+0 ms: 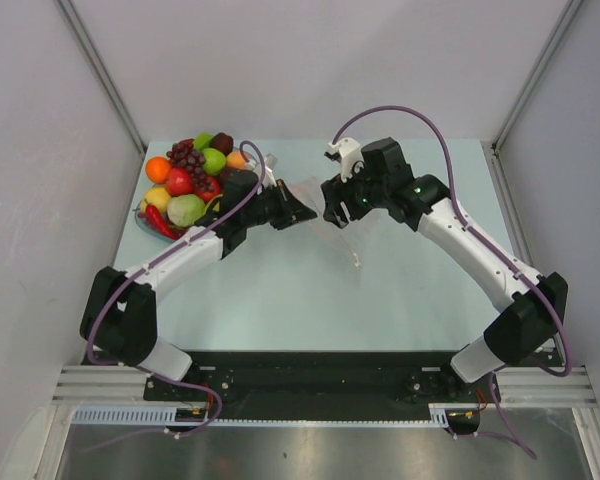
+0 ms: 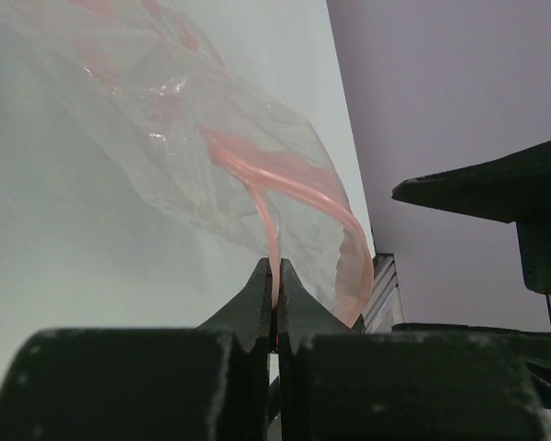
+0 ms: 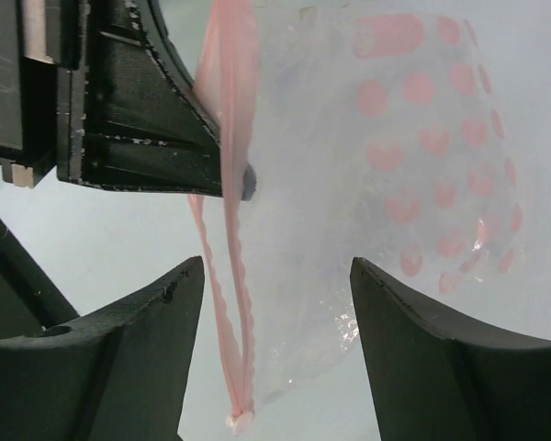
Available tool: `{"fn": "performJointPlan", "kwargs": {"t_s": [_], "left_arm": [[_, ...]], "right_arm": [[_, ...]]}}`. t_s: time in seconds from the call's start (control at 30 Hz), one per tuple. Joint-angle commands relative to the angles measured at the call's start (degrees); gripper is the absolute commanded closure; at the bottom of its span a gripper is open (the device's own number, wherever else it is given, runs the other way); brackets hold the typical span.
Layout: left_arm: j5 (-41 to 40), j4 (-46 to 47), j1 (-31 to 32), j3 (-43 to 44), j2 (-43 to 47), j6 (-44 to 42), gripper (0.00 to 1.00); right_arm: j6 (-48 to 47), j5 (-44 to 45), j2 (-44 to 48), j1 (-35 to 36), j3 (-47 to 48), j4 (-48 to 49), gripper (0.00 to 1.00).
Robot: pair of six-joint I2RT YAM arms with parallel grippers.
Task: Place the food in the zip-top bag and seal the zipper
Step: Open the zipper of the food storage bag at the center of the board.
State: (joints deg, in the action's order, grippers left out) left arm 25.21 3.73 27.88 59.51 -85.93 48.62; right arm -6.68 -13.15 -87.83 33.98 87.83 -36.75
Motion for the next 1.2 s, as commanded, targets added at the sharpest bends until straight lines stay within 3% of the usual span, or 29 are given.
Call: {"fn": "performJointPlan", "kwargs": {"t_s": [0.0, 0.2, 0.27, 0.33, 0.37, 0.43, 0.63, 0.87, 1.03, 1.13, 1.17], "left_arm": [[2.6, 2.1, 0.2, 0.1, 3.0, 0.2, 1.00], [4.0, 1.9, 0.2, -0.9, 5.0, -0.5, 1.00], [5.6, 3.6, 0.2, -1.3, 5.5, -0.4, 1.00], [8.9, 3.3, 0.2, -1.0, 6.1, -0.5, 0.99], [9.9, 2.4, 0.1, -0.6, 6.2, -1.9, 1.00], [12.9, -1.2, -0.5, 0.3, 6.8, -4.2, 1.00], [19.0, -19.8, -7.3, 5.8, 8.3, -19.0, 0.91], [22.8, -45.7, -12.4, 19.6, 1.3, -50.0, 0.83], [23.8, -51.1, -12.4, 24.2, -3.2, -54.6, 0.75], [22.1, -48.7, -13.3, 23.5, -2.1, -54.3, 0.66], [22.2, -47.9, -14.1, 23.4, -1.6, -53.1, 0.57]], "right_arm": [[-1.3, -2.8, -0.2, 1.4, 1.8, 0.2, 0.32], [-2.5, -5.1, -2.0, 1.6, 3.6, -2.9, 0.36], [-3.3, -2.8, -1.7, 2.6, 2.4, -2.0, 0.42], [-3.2, -1.1, -2.5, 2.2, 2.0, -2.2, 0.58], [-2.6, -1.0, -2.9, 1.9, 2.6, -2.8, 0.82], [-1.6, -2.1, -3.0, 0.3, 4.8, -4.6, 0.99], [8.7, -9.5, 2.9, -6.0, 7.3, -7.7, 1.00], [26.2, -19.3, 9.2, -9.7, -2.6, -7.7, 1.00], [35.7, -21.9, 7.2, -7.0, -4.7, -1.0, 1.00], [38.9, -20.7, 4.1, -7.3, -5.1, 2.6, 1.00], [40.2, -20.7, 3.2, -7.5, -5.1, 3.4, 1.00]]}}
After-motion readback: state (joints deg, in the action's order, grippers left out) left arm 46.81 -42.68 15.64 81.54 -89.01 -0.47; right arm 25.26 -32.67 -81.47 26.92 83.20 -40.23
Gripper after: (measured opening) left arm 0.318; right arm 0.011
